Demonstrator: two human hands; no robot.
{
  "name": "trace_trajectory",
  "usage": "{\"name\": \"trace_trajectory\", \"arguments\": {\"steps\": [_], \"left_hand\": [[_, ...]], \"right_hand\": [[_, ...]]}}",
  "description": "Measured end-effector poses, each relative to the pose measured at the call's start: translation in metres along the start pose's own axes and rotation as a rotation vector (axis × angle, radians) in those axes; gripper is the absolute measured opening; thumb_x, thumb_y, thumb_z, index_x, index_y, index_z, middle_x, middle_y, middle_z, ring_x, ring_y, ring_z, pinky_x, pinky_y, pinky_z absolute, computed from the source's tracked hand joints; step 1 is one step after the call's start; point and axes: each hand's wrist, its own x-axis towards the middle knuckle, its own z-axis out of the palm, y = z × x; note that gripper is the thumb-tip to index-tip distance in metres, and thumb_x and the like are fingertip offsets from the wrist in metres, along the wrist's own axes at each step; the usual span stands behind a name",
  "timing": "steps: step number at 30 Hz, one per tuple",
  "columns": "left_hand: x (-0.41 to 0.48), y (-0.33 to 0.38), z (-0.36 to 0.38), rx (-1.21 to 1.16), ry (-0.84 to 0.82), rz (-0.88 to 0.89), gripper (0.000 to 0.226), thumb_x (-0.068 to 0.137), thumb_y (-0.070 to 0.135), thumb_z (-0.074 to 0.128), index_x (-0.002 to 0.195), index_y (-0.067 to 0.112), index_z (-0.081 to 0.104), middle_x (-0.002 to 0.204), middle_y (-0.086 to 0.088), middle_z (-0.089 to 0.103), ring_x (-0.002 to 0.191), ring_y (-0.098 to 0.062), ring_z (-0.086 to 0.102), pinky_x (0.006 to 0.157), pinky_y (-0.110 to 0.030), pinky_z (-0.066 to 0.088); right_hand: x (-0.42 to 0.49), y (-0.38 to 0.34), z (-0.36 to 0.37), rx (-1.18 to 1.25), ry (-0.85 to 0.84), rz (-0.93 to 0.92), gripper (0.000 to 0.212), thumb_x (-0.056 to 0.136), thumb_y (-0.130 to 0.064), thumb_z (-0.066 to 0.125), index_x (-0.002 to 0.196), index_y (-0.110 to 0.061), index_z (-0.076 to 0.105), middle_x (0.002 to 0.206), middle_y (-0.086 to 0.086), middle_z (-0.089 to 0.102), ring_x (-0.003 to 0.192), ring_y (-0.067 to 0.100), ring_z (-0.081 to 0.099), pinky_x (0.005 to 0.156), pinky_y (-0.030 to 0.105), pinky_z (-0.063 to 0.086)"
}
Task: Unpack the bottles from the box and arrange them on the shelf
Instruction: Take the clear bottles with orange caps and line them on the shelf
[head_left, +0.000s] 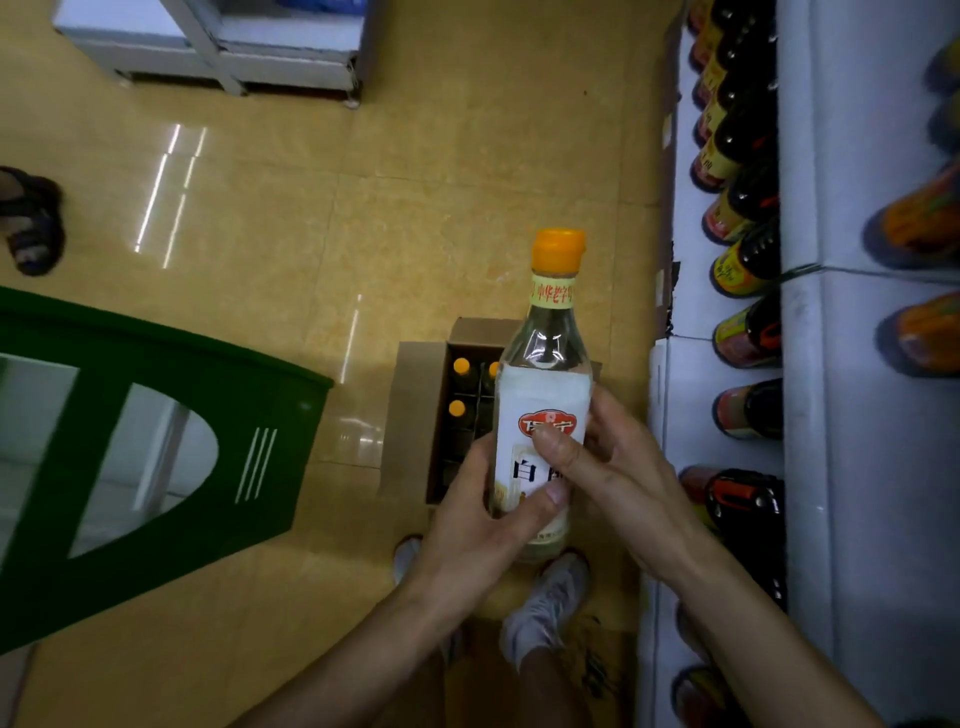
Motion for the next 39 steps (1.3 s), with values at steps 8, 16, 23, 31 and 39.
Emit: {"name": "trace_trajectory", "arguments": {"steps": [8,16,23,31,39], "left_hand": [[-0.061,0.086,0.02,-0.008,0.05,0.061,0.062,0.083,0.042,0.077,0.139,0.035,0.051,0.123,0.01,0.072,0.114,-0.009,0.069,0.096,-0.037,0.058],[-0.118,0.164,0.042,0.042,0.043,0.133,0.051,0.087,0.04,0.075,0.132,0.043,0.052,0.112,0.024,0.073,0.104,0.002,0.07,0.092,-0.033,0.06],[-0.154,0.237,0.075,0.104,-0.053,0.269,0.043,0.091,0.038,0.074,0.128,0.044,0.053,0.11,0.019,0.074,0.103,0.001,0.071,0.09,-0.029,0.059],[-0.193,0.313,0.125,0.115,-0.181,0.475,0.037,0.094,0.021,0.07,0.126,0.034,0.055,0.113,0.013,0.075,0.105,-0.001,0.071,0.081,-0.018,0.057],[-0.238,0.356,0.173,0.157,-0.31,0.627,0.037,0.093,0.022,0.07,0.125,0.03,0.056,0.103,0.026,0.074,0.092,0.012,0.069,0.071,-0.007,0.051]], "right_hand": [[-0.048,-0.103,-0.008,-0.048,0.003,-0.066,0.058,0.08,-0.04,0.073,0.135,-0.03,0.058,0.118,-0.009,0.075,0.105,0.002,0.071,0.079,0.021,0.059],[-0.101,-0.187,-0.026,-0.084,0.028,-0.158,0.05,0.083,-0.041,0.072,0.132,-0.039,0.059,0.115,-0.014,0.075,0.108,0.003,0.07,0.084,0.023,0.059],[-0.155,-0.256,-0.058,-0.079,0.126,-0.307,0.049,0.083,-0.037,0.073,0.13,-0.033,0.062,0.115,-0.011,0.075,0.108,0.005,0.071,0.081,0.023,0.059],[-0.22,-0.324,-0.1,-0.074,0.274,-0.484,0.046,0.081,-0.034,0.073,0.126,-0.029,0.065,0.111,-0.007,0.077,0.109,0.008,0.071,0.085,0.026,0.059],[-0.289,-0.36,-0.131,-0.103,0.414,-0.627,0.038,0.083,-0.034,0.074,0.12,-0.036,0.065,0.106,-0.012,0.077,0.103,0.004,0.071,0.075,0.017,0.057]]}}
